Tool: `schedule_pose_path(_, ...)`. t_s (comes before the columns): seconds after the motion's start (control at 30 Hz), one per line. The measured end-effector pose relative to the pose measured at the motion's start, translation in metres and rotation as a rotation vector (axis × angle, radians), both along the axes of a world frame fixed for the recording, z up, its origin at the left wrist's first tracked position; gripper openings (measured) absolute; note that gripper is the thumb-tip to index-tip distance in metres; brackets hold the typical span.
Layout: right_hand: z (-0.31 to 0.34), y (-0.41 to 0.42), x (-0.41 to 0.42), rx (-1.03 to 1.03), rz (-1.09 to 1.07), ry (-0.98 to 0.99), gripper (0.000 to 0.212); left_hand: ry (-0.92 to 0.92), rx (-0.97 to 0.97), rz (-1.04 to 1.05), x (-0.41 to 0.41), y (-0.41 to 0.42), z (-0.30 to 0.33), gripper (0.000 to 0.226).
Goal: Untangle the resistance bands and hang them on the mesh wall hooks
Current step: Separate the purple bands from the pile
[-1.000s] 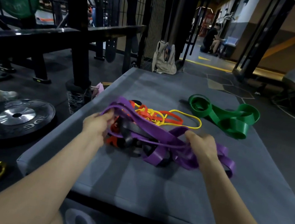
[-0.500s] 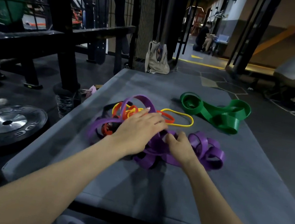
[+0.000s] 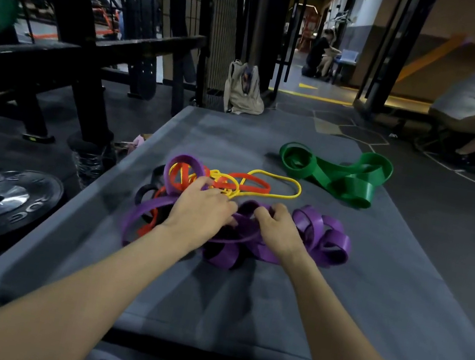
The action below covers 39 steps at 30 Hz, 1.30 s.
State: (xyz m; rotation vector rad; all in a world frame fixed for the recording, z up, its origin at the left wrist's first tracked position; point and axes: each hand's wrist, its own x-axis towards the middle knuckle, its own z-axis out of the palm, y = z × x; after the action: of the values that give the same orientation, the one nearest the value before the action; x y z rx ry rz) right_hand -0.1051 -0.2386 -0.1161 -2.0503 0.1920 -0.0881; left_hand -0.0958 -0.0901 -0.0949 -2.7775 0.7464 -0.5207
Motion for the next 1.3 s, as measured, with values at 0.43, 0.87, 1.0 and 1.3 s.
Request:
schedule_pose_path(0.43, 0.009, -0.009, 0.000, -0.424, -0.190, -0.164, 0.025, 0.000, -1.300, 0.301, 0.005, 0.049, 0.019, 0.046)
schedule_pose_path(0.87, -0.002, -0.016, -0.005, -0.680, 0.044, 0.056, 0.035, -0.052, -0.766, 0.431, -0.012, 0.051, 0.013, 0.066)
schedule_pose_path(1.0, -0.002, -0.017, -0.007, -0.697, 0.067, 0.054, 0.036, -0.194, -0.439, -0.142, -0.019, 0.008, 0.016, 0.078)
schedule_pose_path(1.3, -0.004, -0.023, -0.010, -0.673, 0.088, 0.011, 0.036, 0.044, -0.087, -0.116, -0.008, -0.015, 0.008, 0.049)
